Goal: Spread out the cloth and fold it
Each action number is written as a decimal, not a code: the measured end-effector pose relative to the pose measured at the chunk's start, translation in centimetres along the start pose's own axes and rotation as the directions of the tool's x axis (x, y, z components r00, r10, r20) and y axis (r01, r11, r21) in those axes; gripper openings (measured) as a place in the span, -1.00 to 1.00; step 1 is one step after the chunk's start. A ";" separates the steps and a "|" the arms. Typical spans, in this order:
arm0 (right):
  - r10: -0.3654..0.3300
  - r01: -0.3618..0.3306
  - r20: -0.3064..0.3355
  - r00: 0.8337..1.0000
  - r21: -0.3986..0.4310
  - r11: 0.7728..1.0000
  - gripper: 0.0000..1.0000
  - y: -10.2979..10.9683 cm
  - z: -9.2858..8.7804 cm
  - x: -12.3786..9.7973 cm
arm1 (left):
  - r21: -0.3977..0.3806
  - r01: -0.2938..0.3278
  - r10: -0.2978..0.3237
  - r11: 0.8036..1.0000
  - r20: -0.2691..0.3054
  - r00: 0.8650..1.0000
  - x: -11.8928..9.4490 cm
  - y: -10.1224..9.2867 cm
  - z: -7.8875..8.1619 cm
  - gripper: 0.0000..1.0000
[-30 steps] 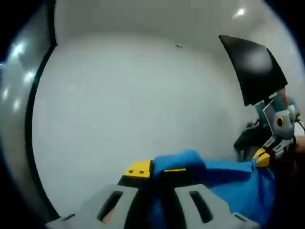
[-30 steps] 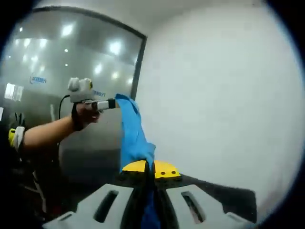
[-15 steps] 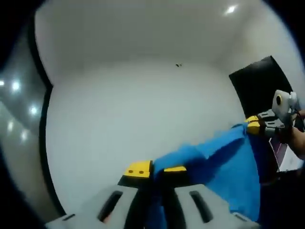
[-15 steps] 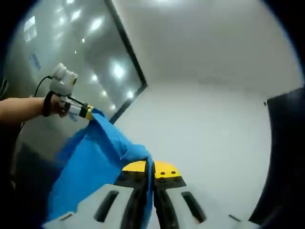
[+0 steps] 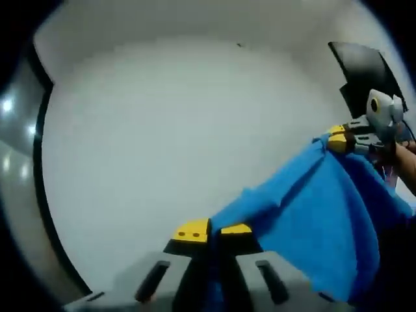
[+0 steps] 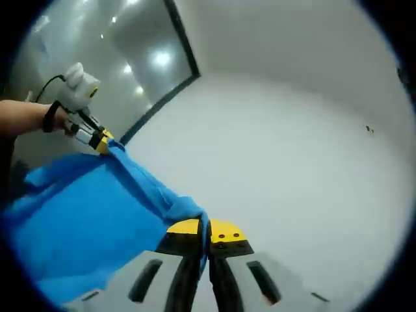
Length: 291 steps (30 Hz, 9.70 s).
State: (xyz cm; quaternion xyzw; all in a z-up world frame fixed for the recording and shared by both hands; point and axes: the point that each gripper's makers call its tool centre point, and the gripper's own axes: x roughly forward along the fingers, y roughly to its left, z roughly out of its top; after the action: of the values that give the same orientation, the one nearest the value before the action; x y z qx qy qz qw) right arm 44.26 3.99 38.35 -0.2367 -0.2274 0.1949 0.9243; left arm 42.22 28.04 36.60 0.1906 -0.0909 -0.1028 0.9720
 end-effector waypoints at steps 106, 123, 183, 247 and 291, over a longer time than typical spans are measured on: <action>0.187 0.208 -0.665 0.723 0.467 0.859 -0.72 19.8 -43.6 -32.8 | -0.736 -0.027 -0.176 0.676 -0.196 0.965 -15.1 -14.2 -47.7 -0.30; -0.075 0.274 -0.735 0.674 0.154 0.949 -0.88 8.5 -44.1 -30.8 | -0.727 -0.040 -0.207 0.686 -0.248 0.946 -15.0 -14.8 -48.7 -0.35; 0.588 -0.391 -0.357 0.726 0.489 0.780 -0.61 34.9 -32.1 -40.6 | -0.487 0.247 -0.446 0.837 -0.348 0.825 -26.6 -35.3 -41.7 -0.44; 0.048 0.022 -0.142 0.989 0.456 0.890 -0.68 10.1 -32.5 -12.0 | -0.366 0.036 -0.167 0.930 -0.336 0.927 10.0 -15.4 -42.7 -0.41; 0.262 0.088 -0.433 0.862 0.638 0.765 -0.70 18.7 -57.2 9.7 | -0.447 -0.176 0.029 0.877 -0.316 0.948 23.4 -8.7 -57.4 -1.00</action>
State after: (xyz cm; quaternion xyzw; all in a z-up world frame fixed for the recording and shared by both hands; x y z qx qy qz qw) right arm 76.81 3.75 -13.17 0.0385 0.1107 0.2367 0.9645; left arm 75.66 34.83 -15.81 -0.0422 0.0750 -0.0395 0.9955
